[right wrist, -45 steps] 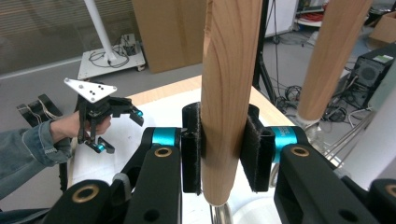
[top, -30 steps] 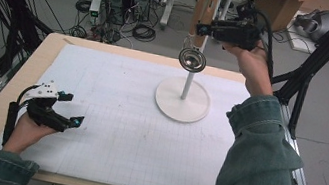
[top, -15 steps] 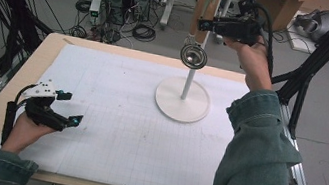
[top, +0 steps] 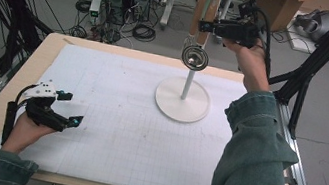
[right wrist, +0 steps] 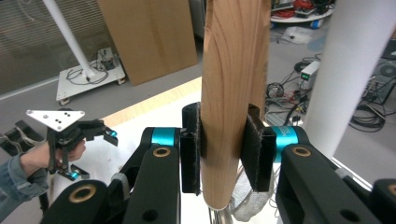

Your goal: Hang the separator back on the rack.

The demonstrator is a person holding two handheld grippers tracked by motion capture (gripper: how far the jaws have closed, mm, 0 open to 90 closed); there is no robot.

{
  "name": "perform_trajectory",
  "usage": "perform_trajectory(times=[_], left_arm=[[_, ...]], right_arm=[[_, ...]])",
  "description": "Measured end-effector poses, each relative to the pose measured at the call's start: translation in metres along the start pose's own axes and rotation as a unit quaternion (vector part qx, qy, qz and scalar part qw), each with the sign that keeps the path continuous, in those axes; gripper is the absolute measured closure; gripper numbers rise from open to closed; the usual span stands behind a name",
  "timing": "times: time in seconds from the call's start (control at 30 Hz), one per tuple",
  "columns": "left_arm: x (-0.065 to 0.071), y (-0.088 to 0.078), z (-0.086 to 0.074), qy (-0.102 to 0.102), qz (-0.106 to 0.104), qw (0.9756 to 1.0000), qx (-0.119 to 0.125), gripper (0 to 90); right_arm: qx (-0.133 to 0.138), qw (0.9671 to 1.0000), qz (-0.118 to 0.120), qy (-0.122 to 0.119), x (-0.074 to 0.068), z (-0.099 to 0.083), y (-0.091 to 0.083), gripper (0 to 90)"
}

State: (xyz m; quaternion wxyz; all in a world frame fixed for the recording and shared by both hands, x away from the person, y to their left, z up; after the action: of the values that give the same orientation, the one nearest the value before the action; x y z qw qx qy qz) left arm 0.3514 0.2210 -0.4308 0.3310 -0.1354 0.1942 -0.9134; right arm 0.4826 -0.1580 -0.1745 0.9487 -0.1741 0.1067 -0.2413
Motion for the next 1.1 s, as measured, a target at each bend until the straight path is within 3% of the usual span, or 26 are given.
perform_trajectory(times=[0.3,0.63,0.77,0.93,1.1], left_arm=[[0.0,-0.001,0.0,0.001,0.0,1.0,0.0,1.7],[-0.001,-0.001,0.0,-0.003,0.0,1.0,0.001,1.7],[-0.001,0.0,-0.001,-0.001,-0.001,1.0,-0.001,1.7],[-0.001,0.0,-0.002,-0.002,-0.001,1.0,-0.003,1.7],[-0.003,0.001,-0.004,-0.007,-0.002,1.0,-0.004,1.7]], right_arm=[[0.016,0.9998,-0.009,0.003,0.001,-0.003,-0.004,60.8],[0.025,0.9991,-0.033,0.001,0.001,-0.019,-0.018,49.6],[0.028,0.9984,-0.05,-0.002,0.0,-0.029,-0.021,37.1],[0.048,0.996,-0.074,0.014,0.001,-0.041,-0.024,20.4],[0.058,0.9958,-0.068,0.023,0.0,-0.056,-0.028,18.6]])
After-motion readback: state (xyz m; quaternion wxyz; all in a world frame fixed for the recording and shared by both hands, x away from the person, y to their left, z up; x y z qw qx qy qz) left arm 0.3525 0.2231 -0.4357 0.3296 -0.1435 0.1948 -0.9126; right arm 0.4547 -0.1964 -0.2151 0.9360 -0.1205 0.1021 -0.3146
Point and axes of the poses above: each handheld gripper's, and its own axes: y roughly forward along the jaws, z roughly out of its top, x roughly to its right, the point moved 7 cm from there along y, roughly forward along the jaws, and after that the axes turned 2 degrees about -y, right-handed, at the moved point
